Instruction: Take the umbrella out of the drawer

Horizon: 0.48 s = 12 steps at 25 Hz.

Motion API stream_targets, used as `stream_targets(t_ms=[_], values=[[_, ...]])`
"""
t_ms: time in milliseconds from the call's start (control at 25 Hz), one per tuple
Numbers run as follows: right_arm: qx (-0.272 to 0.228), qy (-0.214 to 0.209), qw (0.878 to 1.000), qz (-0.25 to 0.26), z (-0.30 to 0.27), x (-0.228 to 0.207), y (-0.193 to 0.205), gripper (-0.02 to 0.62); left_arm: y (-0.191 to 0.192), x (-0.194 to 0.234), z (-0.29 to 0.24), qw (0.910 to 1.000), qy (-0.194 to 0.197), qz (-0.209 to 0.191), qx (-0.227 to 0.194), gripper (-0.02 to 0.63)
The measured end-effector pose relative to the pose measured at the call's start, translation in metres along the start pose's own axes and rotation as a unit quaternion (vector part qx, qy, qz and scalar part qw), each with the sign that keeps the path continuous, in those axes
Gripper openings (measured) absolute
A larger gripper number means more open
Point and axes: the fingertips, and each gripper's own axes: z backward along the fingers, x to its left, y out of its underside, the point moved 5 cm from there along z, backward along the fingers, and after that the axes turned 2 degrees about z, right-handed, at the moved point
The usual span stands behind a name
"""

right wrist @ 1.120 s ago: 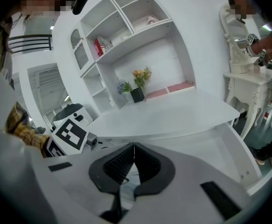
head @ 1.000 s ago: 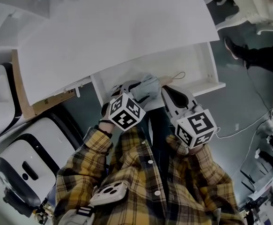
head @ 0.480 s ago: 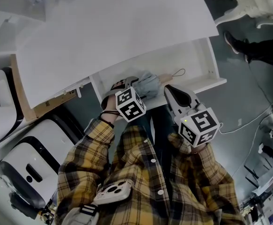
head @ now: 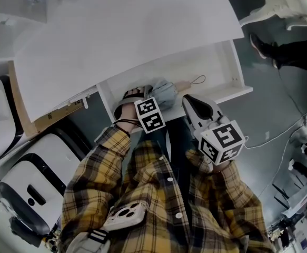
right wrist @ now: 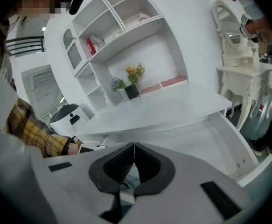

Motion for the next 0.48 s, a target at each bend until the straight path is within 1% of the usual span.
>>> stream_targets(t_ms=[240,480], values=[[0.003,0.002,1.000,0.002,-0.003,0.001,0.004,0.018,-0.001,0.003,-0.009,0.9999,0.001,-0.003,0.009,0.368],[0.005,-0.002,1.000,0.004,-0.014,0.003,0.007,0.017,-0.002,0.004,-0.014,1.0000,-0.003,-0.003,0.004,0.368]])
